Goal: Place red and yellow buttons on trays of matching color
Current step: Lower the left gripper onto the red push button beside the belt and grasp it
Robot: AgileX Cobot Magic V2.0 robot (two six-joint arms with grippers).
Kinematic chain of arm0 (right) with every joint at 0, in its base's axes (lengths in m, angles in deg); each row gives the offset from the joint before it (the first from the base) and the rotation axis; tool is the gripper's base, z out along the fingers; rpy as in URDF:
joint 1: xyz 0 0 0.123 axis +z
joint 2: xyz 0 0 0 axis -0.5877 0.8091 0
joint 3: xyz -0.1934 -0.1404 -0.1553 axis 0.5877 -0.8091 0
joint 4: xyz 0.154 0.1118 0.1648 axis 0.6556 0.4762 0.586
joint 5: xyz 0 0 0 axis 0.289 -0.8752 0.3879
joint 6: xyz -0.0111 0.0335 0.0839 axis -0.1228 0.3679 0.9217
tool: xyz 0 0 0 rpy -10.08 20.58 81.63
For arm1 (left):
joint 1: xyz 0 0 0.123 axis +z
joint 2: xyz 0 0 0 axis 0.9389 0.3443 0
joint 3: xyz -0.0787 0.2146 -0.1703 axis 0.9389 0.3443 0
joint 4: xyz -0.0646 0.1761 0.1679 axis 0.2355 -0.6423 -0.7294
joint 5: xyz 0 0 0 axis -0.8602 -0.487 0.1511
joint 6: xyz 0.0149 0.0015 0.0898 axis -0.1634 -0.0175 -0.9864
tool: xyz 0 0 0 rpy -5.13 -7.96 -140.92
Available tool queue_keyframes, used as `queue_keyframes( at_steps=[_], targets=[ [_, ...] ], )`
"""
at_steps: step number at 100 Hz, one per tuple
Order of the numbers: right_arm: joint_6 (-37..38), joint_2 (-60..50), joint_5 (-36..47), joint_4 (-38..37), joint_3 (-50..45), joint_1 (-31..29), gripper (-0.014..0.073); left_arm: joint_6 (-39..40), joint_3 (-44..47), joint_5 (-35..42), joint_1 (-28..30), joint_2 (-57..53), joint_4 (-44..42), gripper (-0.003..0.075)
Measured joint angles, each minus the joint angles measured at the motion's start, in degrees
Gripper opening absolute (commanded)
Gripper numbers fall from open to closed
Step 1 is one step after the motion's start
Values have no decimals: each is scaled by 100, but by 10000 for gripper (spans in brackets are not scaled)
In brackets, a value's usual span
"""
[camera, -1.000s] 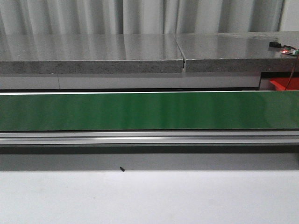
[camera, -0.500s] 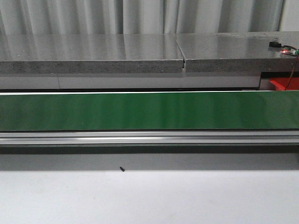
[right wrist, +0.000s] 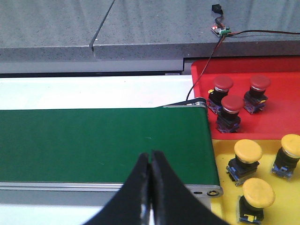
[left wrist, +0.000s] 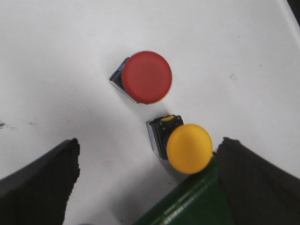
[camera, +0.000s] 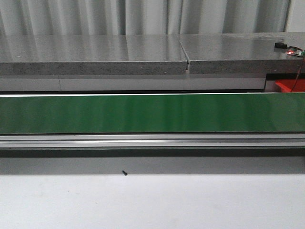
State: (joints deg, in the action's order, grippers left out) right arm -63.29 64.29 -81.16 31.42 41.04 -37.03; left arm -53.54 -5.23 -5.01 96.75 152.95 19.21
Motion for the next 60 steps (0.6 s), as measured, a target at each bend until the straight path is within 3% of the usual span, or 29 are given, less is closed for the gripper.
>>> queue_keyframes(
  at_steps=[31, 60],
  targets=[
    [0, 0, 0, 0, 0, 0, -67, 73, -817, -237, 103, 796, 34, 568],
    [0, 0, 0, 0, 0, 0, -67, 82, -1036, -217, 103, 1294, 130, 567]
  ],
)
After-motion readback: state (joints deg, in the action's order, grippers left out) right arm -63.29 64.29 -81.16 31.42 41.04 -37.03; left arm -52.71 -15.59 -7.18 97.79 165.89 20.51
